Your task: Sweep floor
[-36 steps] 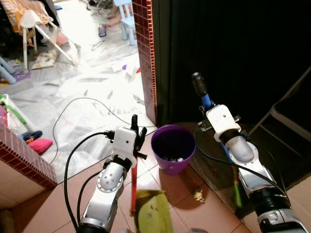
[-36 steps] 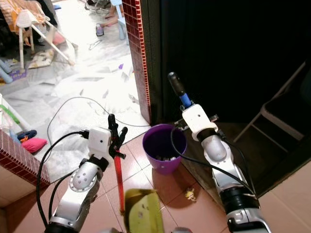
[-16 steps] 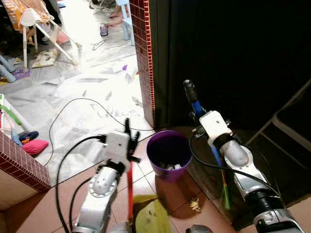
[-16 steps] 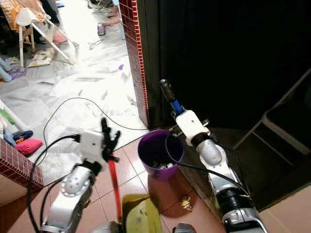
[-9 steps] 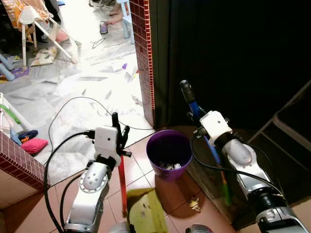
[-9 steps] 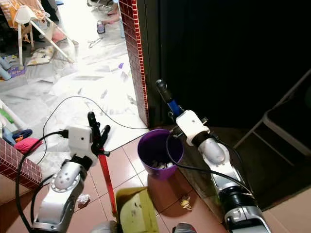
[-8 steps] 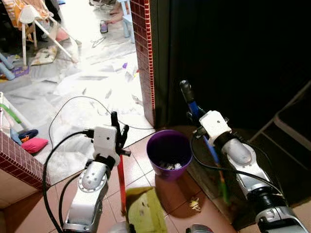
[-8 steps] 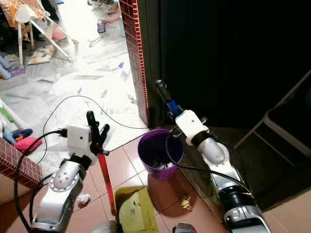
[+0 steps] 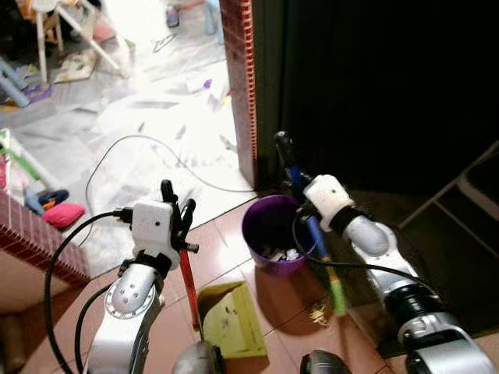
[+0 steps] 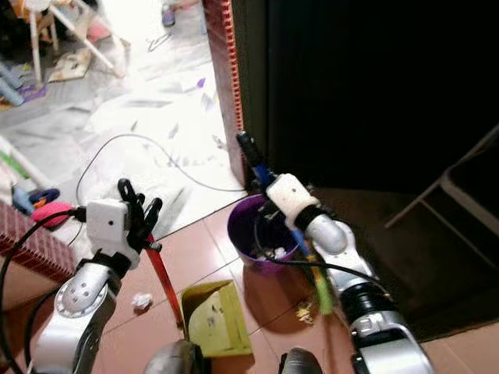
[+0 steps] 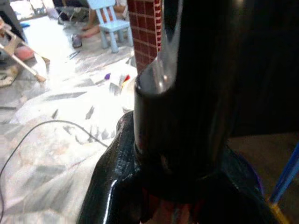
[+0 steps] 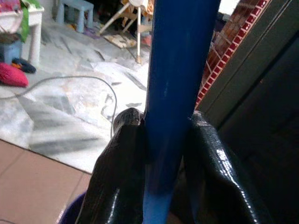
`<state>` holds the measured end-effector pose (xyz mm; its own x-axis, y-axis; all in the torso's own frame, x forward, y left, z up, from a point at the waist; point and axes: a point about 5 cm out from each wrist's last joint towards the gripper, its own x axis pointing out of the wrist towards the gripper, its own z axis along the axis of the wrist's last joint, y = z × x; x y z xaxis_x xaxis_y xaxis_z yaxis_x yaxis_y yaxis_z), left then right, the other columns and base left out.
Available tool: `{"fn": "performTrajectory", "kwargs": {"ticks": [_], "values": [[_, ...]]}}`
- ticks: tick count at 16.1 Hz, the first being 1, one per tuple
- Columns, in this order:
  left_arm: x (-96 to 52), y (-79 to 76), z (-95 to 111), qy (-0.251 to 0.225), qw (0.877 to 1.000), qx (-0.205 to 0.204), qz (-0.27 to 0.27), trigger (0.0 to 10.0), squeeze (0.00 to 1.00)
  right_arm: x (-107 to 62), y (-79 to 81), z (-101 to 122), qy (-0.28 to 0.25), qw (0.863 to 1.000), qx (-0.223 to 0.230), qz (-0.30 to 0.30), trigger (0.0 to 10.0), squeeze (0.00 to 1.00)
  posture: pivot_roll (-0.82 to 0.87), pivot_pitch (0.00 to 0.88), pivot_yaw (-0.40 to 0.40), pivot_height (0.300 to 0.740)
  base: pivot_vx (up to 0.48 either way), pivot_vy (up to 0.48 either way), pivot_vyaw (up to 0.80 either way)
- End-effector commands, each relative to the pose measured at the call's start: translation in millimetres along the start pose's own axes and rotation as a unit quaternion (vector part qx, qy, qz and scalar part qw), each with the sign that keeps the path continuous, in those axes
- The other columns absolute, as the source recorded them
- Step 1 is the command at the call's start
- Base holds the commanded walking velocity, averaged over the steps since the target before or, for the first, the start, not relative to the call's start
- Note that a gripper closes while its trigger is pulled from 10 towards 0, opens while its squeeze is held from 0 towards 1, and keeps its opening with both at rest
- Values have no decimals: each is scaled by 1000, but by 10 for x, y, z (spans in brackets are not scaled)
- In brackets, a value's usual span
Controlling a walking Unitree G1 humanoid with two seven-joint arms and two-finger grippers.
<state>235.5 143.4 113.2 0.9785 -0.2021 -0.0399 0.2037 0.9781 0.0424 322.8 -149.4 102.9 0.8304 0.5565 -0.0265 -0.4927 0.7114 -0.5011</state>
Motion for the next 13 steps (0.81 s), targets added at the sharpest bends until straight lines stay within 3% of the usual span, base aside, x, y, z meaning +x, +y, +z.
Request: {"fn": "performTrajectory", "kwargs": {"ticks": [1, 7, 9, 13], "values": [[-33, 62, 47, 0, 1000, 13, 6, 10000, 0, 53, -154, 134, -28, 999, -32, -23, 10000, 0, 45, 149, 112, 740, 0, 0, 0], [-17, 35, 59, 4, 1000, 8, 3, 10000, 0, 42, -379, 179, -32, 997, -30, -64, 10000, 0, 26, 139, 106, 740, 0, 0, 0], [-23, 23, 57, 4, 1000, 5, 2, 10000, 0, 22, -463, 189, -30, 996, -53, -72, 10000, 0, 24, 138, 105, 740, 0, 0, 0], [-54, -20, 46, 6, 1000, 0, 0, 10000, 0, 7, -641, 190, 1, 985, -161, -69, 10000, 0, 24, 138, 101, 740, 0, 0, 0]]}}
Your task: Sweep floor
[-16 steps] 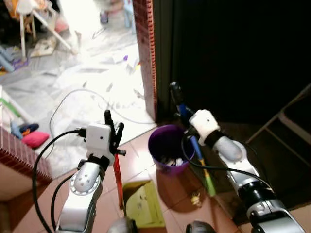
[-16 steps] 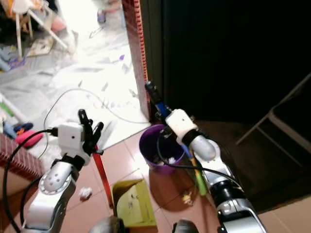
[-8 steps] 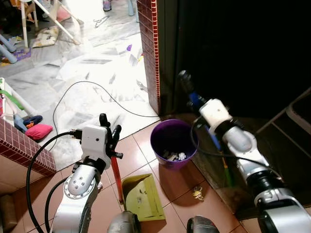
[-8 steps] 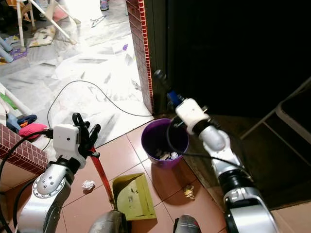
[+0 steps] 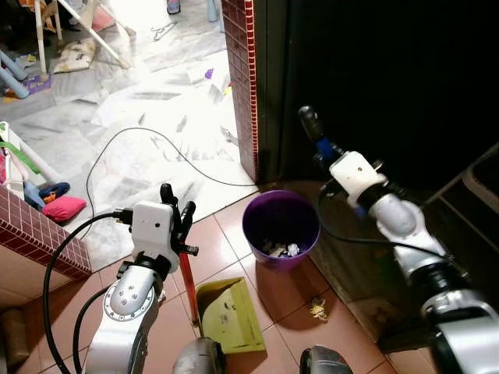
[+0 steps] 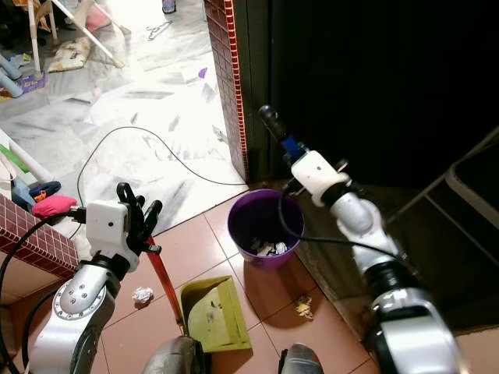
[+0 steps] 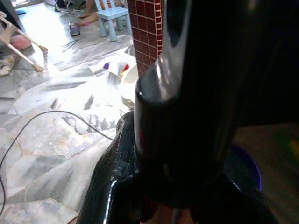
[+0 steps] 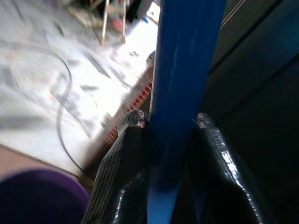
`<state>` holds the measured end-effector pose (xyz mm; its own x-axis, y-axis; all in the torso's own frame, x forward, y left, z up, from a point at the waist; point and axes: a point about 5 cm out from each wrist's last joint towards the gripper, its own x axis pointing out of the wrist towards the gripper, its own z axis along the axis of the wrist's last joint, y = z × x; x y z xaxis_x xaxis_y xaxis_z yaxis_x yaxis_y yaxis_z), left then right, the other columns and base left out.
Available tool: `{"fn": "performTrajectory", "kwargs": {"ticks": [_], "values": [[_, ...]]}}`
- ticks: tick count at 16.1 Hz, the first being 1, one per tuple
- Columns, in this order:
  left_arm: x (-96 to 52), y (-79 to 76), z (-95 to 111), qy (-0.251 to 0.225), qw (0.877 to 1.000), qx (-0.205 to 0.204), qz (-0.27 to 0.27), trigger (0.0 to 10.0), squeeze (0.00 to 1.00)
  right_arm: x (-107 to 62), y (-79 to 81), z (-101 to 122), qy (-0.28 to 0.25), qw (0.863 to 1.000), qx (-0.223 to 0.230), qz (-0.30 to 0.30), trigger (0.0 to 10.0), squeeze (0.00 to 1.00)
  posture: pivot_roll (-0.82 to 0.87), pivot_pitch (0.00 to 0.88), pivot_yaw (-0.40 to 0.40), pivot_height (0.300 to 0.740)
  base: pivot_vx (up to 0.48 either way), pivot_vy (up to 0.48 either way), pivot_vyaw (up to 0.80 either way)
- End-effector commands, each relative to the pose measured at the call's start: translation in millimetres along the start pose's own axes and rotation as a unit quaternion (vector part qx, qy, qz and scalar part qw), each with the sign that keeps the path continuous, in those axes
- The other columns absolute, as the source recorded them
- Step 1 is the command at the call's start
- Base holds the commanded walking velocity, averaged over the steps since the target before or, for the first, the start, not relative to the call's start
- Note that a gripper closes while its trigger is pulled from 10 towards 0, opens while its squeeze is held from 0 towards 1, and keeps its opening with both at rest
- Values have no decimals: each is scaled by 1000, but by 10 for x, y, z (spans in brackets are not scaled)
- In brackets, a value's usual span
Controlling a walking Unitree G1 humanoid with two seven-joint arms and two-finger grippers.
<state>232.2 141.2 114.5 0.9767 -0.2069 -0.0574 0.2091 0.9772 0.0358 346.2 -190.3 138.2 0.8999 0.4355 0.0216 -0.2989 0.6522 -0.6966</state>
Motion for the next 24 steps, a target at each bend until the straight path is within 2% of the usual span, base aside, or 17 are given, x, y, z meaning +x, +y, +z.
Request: {"fn": "performTrajectory", "kwargs": {"ticks": [1, 2, 3, 5, 9, 11, 13, 14, 16, 18, 20, 24], "values": [[-33, -4, 33, -2, 1000, 2, 2, 10000, 0, 50, -103, 62, -5, 998, -65, -2, 10000, 0, 26, 138, 100, 740, 0, 0, 0], [-41, -8, 37, -2, 1000, 2, 2, 10000, 0, 40, -103, -26, 29, 996, -83, -1, 10000, 0, 30, 140, 97, 740, 0, 0, 0], [-54, -7, 38, -1, 1000, 2, 4, 10000, 0, 15, -60, -149, 70, 994, -80, 4, 10000, 0, 46, 147, 94, 740, 0, 0, 0], [-69, 3, 42, 0, 1000, 3, 6, 10000, 0, -7, 5, -264, 105, 992, -63, 4, 10000, 0, 55, 149, 91, 740, 0, 0, 0], [-139, 73, 50, 4, 1000, 7, 25, 10000, 0, 16, 234, -422, 173, 983, 64, -17, 10000, 0, 92, 158, 71, 740, 0, 0, 0], [-146, 69, 45, 6, 1000, 5, 29, 10000, 0, 43, 291, -431, 185, 977, 109, -19, 10000, 0, 94, 160, 64, 740, 0, 0, 0], [-143, 52, 40, 6, 1000, 4, 31, 10000, 0, 102, 376, -388, 173, 956, 236, -29, 10000, 0, 93, 159, 59, 740, 0, 0, 0], [-140, 49, 37, 6, 999, 3, 32, 10000, 0, 145, 413, -341, 159, 947, 279, -26, 10000, 0, 88, 156, 57, 740, 0, 0, 0], [-119, 45, 30, 5, 999, 1, 32, 10000, 0, 201, 491, -266, 139, 934, 330, -8, 10000, 0, 72, 146, 56, 740, 0, 0, 0], [-66, 28, 38, -1, 1000, -2, 31, 10000, 0, 237, 499, -190, 113, 930, 349, 9, 10000, 0, 54, 135, 52, 740, 0, 0, 0], [-11, 1, 36, -5, 1000, -5, 28, 10000, 0, 232, 486, -149, 92, 935, 342, 26, 10000, 0, 35, 124, 47, 740, 0, 0, 0], [31, -14, 17, -7, 1000, -8, 28, 10000, 0, 225, 475, 15, 21, 927, 368, 69, 10000, 0, 13, 99, 44, 740, 0, 0, 0]]}}
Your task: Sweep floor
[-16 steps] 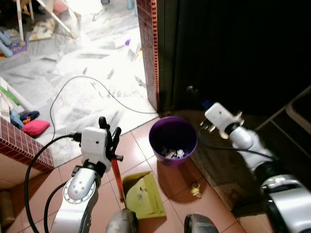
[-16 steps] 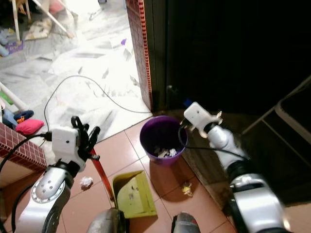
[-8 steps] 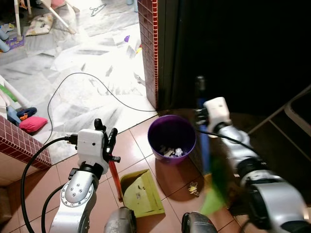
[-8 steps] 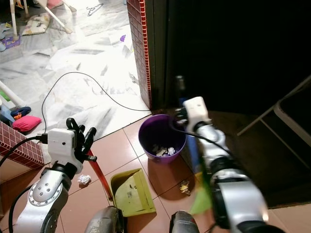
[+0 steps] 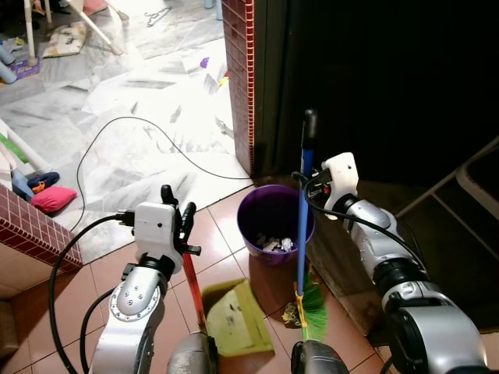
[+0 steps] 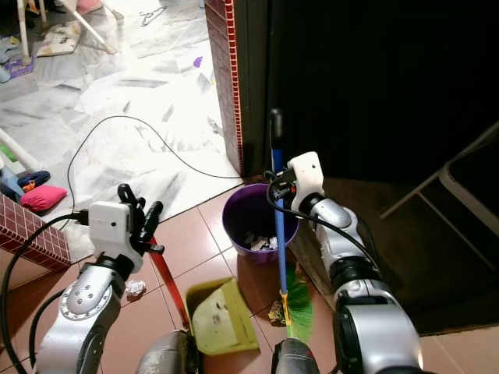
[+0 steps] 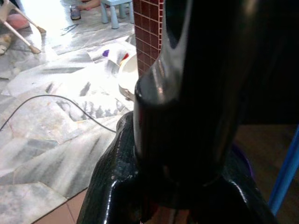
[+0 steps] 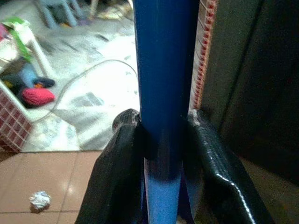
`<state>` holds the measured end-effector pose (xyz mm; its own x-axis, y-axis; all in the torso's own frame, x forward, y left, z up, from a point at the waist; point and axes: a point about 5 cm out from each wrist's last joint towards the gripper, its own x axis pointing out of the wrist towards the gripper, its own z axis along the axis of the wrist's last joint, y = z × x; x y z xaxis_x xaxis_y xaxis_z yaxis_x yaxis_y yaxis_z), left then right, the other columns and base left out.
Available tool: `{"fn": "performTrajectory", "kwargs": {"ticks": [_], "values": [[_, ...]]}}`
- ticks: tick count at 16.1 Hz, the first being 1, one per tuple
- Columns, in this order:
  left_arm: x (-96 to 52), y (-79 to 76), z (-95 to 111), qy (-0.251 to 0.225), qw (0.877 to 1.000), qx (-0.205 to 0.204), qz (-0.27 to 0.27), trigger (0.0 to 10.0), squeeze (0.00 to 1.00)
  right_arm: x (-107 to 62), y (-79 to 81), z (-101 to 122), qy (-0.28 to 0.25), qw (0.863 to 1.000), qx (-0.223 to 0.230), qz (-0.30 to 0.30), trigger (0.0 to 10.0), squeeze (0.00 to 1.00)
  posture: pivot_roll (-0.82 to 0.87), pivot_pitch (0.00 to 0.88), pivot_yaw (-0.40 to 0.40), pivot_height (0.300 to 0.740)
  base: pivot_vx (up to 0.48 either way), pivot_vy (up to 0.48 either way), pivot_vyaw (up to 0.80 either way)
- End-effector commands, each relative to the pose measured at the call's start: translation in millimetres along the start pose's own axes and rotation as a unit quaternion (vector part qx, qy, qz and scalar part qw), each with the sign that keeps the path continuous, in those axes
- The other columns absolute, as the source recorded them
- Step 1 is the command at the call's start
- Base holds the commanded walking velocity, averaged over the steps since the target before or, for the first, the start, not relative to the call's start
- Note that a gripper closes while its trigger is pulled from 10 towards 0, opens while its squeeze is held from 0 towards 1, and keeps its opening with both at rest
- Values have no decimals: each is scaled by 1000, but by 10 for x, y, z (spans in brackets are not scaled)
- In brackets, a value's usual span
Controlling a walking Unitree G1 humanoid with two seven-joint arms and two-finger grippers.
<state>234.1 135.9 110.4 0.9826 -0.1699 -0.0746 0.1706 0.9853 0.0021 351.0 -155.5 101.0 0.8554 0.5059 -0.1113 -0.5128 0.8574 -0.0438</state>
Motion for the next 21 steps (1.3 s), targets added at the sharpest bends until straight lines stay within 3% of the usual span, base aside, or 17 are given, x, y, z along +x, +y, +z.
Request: {"fn": "performTrajectory", "kwargs": {"ticks": [1, 6, 8, 9, 11, 15, 17, 21], "values": [[12, 33, 49, -17, 1000, 10, 9, 10000, 0, 24, 73, 69, -20, 999, 1, 26, 10000, 0, 9, 94, 46, 740, 0, 0, 0], [106, 11, 34, -24, 1000, 8, 1, 10000, 0, -93, 41, 284, -45, 996, 32, 67, 10000, 0, -35, 48, 55, 740, 0, 0, 0], [173, -5, 26, -27, 1000, 6, -2, 10000, 0, -179, 35, 367, -51, 990, 83, 103, 10000, 0, -58, 31, 59, 740, 0, 0, 0], [217, -17, 22, -28, 1000, 5, -5, 10000, 0, -257, 45, 392, -51, 987, 81, 127, 10000, 0, -74, 17, 60, 740, 0, 0, 0], [278, -43, 2, -28, 1000, 5, -10, 10000, 0, -338, 6, 421, -53, 989, 66, 119, 10000, 0, -92, 2, 62, 740, 0, 0, 0], [343, -89, -34, -28, 999, 3, -16, 10000, 0, -439, -36, 520, -73, 987, 107, 100, 10000, 0, -113, 0, 65, 740, 0, 0, 0], [395, -127, -135, -18, 999, 11, -25, 10000, 0, -485, -88, 646, -91, 992, 29, 78, 10000, 0, -136, 0, 61, 740, 0, 0, 0], [565, -137, -222, 0, 1000, 1, -13, 10000, 0, -545, -155, 784, -113, 993, 5, 42, 10000, 0, -187, 0, 38, 740, 0, 0, 0]]}}
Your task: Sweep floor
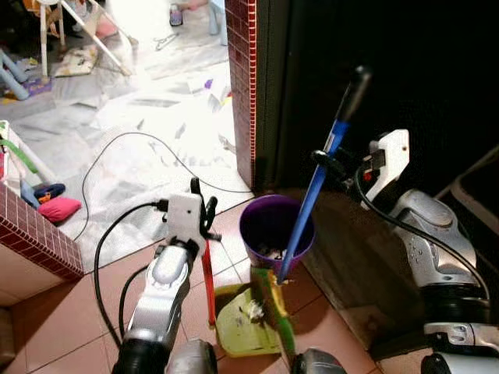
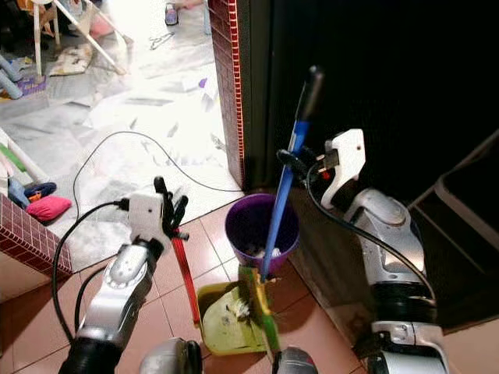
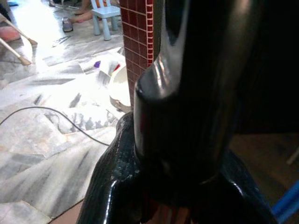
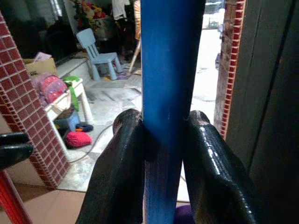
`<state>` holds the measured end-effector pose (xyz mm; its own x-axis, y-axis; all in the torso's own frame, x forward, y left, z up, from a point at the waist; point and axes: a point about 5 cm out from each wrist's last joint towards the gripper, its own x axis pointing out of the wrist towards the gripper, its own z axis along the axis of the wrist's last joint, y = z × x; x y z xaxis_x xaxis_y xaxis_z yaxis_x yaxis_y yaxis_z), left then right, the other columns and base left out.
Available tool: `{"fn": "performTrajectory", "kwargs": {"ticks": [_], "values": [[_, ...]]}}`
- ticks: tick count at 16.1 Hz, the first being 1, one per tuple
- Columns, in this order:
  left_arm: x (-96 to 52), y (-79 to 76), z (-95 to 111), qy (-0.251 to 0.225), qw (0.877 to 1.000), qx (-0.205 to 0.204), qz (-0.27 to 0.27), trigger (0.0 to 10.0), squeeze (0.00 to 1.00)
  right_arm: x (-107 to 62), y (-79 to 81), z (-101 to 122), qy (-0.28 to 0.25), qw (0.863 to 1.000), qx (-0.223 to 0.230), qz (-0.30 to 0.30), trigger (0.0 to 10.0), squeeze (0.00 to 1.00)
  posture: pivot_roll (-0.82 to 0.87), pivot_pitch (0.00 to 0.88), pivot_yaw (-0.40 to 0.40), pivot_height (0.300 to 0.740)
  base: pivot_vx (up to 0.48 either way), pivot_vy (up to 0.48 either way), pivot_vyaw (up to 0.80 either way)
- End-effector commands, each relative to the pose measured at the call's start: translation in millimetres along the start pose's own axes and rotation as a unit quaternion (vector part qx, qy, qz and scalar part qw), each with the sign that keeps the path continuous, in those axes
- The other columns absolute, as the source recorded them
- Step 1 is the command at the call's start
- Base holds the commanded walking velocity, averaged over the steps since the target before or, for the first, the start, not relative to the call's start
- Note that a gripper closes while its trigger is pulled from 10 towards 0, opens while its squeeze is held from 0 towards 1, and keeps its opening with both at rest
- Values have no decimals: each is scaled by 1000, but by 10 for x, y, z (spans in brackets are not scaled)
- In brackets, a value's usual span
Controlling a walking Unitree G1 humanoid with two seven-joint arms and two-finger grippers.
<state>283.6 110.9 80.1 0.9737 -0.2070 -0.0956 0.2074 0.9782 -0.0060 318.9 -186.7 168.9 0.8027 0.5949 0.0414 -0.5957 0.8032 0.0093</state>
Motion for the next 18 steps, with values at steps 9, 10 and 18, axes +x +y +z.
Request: {"fn": "performTrajectory", "kwargs": {"ticks": [9, 10, 18], "values": [[267, 2, -53, -11, 1000, -11, 25, 10000, 0, -268, -140, 66, 4, 988, -144, -45, 10000, 0, -245, 29, 15, 740, 0, 0, 0], [259, 2, -55, -13, 999, -18, 28, 10000, 0, -258, -144, 26, 10, 989, -138, -47, 10000, 0, -235, 33, 14, 740, 0, 0, 0], [71, 143, 20, -32, 996, -44, 65, 10000, 0, 146, -133, 52, -78, 992, -74, -58, 10000, 0, -140, 58, 18, 740, 0, 0, 0]]}}
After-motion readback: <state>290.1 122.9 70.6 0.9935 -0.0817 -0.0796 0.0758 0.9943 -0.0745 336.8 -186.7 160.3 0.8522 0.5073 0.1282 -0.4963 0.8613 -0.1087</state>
